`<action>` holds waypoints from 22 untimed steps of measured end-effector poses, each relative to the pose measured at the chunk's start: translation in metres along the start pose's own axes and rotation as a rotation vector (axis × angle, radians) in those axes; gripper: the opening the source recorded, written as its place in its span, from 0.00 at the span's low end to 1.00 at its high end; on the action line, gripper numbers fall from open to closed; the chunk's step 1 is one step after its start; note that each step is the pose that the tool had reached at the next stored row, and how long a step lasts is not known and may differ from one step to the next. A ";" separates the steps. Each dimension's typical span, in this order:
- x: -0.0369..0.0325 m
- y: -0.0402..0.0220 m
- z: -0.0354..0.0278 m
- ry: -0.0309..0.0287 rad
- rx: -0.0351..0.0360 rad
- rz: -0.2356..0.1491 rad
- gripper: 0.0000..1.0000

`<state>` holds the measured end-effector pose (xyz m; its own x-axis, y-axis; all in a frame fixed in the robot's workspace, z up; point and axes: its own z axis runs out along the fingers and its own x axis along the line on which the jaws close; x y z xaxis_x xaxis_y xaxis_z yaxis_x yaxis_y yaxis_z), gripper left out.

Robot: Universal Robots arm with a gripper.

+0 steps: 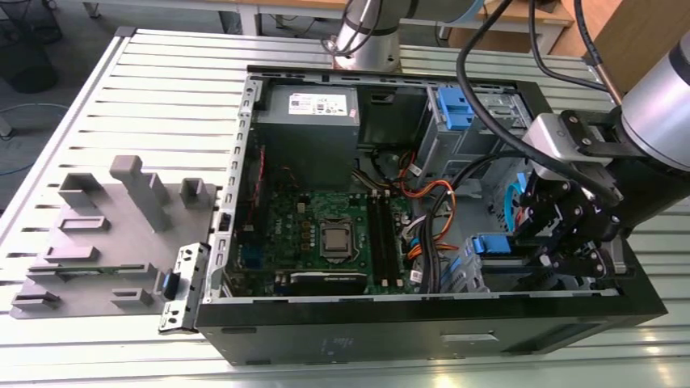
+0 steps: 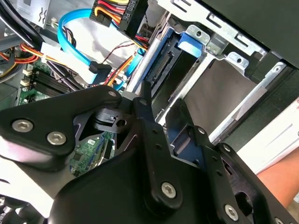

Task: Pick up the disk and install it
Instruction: 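Insert the disk into the insertion slot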

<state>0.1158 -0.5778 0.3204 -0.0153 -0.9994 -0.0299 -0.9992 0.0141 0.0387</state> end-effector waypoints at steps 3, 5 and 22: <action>0.0000 0.0000 0.0000 -0.0004 0.0000 0.000 0.40; 0.0001 0.0000 -0.0012 -0.0035 0.0002 0.000 0.40; 0.0005 0.0008 -0.0213 -0.0109 0.0007 0.000 0.33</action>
<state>0.1158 -0.5789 0.3417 -0.0153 -0.9990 -0.0408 -0.9992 0.0137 0.0380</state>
